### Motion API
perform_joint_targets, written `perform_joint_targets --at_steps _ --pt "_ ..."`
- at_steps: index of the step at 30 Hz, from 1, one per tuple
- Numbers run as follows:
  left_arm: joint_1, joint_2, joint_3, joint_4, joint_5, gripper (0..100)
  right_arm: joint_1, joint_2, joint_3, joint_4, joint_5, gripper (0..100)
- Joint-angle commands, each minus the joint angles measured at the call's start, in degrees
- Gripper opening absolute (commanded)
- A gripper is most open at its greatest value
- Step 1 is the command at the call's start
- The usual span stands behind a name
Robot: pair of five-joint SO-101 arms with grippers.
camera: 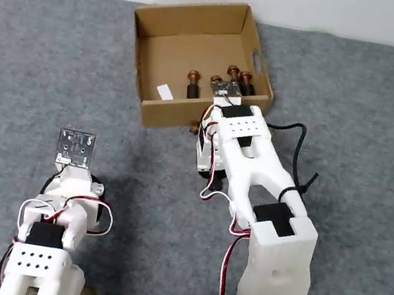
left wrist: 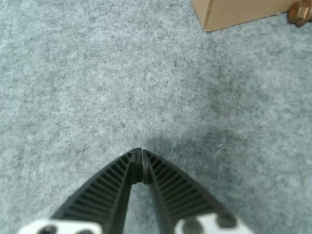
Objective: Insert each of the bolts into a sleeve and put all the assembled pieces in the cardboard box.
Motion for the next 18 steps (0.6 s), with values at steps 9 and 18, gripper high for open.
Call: perform_joint_targets --at_steps 9,18 --pt "-0.1 -0.7 -0.6 -1.4 -0.3 1 -2.3 -0.1 -1.9 8.3 -4.7 8.6" --pt "-0.1 -0.7 -0.6 -1.4 -0.3 1 -2.8 -0.7 -2.4 7.3 -6.2 1.6"
